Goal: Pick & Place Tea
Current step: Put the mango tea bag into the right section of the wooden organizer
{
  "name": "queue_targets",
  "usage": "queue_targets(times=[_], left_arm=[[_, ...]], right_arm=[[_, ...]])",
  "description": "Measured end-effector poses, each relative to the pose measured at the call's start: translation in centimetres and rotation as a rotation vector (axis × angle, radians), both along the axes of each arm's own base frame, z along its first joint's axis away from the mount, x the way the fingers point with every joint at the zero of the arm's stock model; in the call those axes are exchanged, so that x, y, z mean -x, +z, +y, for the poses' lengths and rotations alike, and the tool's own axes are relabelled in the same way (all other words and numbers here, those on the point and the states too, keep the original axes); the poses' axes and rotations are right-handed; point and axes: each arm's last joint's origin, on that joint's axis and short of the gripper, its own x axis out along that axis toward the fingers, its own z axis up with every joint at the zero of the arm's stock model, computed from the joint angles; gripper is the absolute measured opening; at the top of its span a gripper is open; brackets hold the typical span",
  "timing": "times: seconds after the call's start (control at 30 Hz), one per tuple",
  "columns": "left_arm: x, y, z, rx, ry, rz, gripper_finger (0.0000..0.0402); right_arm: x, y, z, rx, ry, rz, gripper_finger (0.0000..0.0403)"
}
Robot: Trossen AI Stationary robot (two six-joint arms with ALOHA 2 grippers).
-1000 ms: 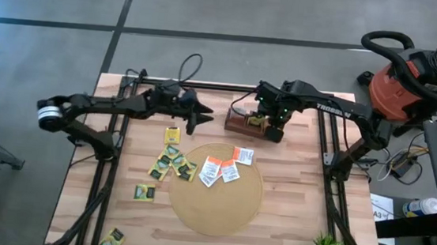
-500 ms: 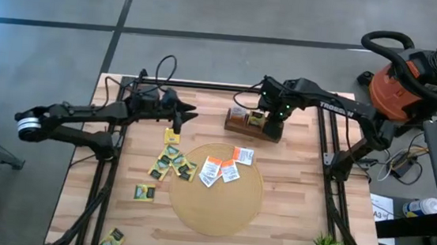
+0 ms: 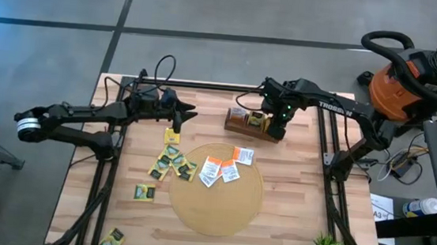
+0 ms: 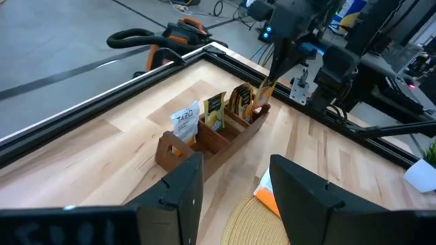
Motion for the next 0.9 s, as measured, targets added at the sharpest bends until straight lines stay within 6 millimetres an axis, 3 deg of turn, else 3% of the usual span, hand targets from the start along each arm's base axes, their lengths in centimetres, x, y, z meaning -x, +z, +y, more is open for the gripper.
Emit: queue_targets(times=[0.67, 0.9], left_arm=[[0.0, 0.0, 0.0, 0.002, 0.001, 0.002, 0.0163], [0.0, 0.0, 0.0, 0.002, 0.003, 0.003, 0.0163]], right_arm=[[0.6, -3.6, 0.3, -0.008, 0.074, 0.038, 0.0008], [0.4, -2.1, 0.1, 0.026, 0.073, 0.034, 0.0008]])
